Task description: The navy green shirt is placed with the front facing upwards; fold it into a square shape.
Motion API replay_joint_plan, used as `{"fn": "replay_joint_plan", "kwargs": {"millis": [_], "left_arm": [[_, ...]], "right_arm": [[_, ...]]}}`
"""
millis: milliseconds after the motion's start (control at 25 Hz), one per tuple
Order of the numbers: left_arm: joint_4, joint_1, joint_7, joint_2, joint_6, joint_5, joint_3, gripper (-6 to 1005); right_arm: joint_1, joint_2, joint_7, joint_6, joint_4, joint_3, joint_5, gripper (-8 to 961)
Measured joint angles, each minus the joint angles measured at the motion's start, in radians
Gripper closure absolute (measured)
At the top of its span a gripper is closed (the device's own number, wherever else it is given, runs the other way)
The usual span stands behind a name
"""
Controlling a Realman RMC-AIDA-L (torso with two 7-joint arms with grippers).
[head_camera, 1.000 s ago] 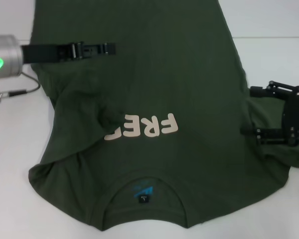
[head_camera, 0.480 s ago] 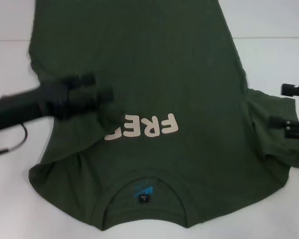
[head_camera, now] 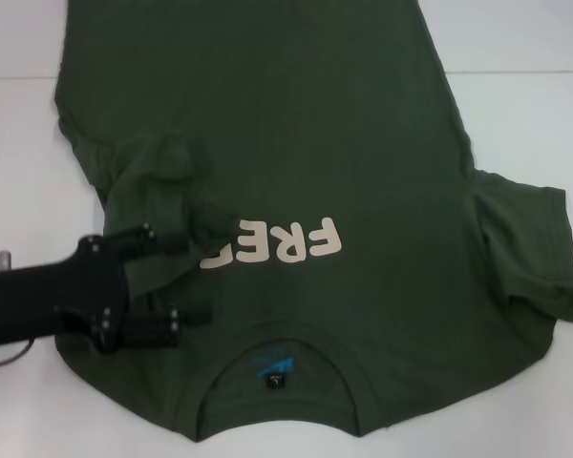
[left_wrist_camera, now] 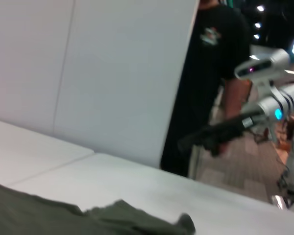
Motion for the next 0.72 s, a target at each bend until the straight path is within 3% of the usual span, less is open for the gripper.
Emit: {"fn": "replay_joint_plan", "kwargs": {"millis": [320, 440, 720], "left_arm": [[0.012, 0.008, 0.076, -0.006, 0.046, 0.050, 0.005, 84], [0.021, 0.008, 0.083, -0.006, 0.053, 0.065, 0.006, 84], [0.041, 0.007, 0.115, -0.007, 0.058, 0.119, 0.010, 84]], "right_arm": [[0.114, -0.033, 0.389, -0.102, -0.154, -0.011, -0.305, 38], [0.175, -0.034, 0.471, -0.142, -0.176, -0.032, -0.475, 39], [0.248, -0.019, 0.635, -0.151, -0.172, -0.234, -0.772, 39]]}}
